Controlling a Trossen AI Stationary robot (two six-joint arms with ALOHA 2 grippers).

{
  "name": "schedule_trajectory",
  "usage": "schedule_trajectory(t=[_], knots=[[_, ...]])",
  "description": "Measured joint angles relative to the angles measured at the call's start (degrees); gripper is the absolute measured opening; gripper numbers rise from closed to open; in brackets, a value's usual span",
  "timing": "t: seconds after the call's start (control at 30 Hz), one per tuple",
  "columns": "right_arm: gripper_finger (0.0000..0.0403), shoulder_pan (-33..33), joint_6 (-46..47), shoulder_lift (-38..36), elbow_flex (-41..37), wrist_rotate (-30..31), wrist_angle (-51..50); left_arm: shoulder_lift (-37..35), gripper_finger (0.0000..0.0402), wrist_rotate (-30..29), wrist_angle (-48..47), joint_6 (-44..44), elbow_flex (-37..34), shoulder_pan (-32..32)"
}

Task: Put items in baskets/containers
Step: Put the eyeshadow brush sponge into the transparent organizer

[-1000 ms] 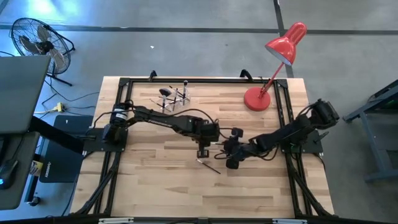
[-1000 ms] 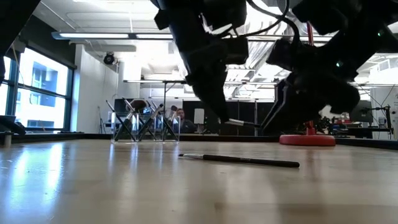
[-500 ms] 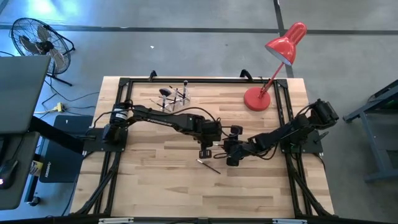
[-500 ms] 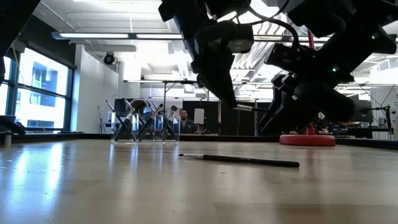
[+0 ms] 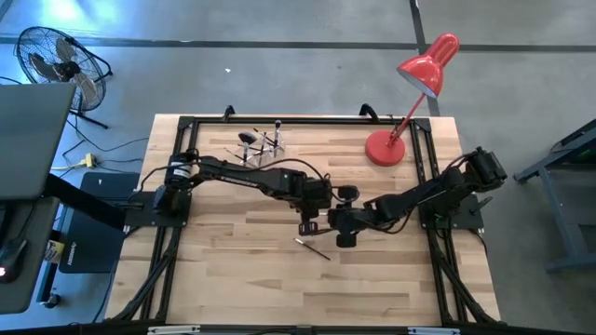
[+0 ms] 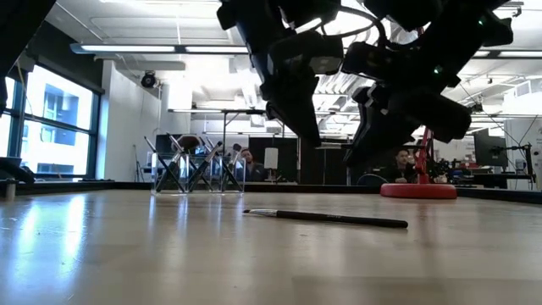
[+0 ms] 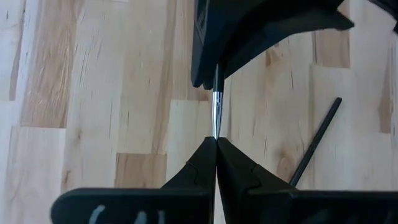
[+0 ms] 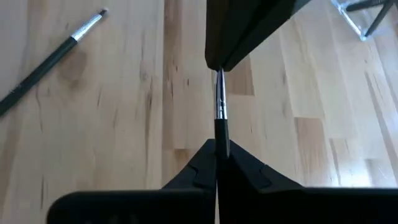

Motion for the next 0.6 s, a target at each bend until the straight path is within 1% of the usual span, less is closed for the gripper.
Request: schedule_trajectory(t=[0.07,0.13,0.27,0.47,0.6], knots=[[0.0016,-0.14,0.89,0.00,0.27,0.29,-0.77,0.00,0.0000,0.16,0.37,-0.43,0.00,0.05],[0.0010,-0.14,1.15,0.00,0.48,-0.01,-0.96,0.00,0.0003,0.01,0.62,-1.63,0.00,0.06],[0.0012,-0.12,2.86,0.00,0.51,-0.79,-0.91,0.00,0.0017,-0.54,1.15,-4.57,0.00,-0.03],[0.0007,-0.12,6.93,0.00,0.51,-0.88,-1.10,0.00,0.0061,-0.59,1.70,-4.55,0.00,0.00],[0.0012,-0.14,10.44,0.00,0.51,-0.54,-1.23,-0.02,0.0094,-0.53,0.94,-3.55,0.00,0.01]])
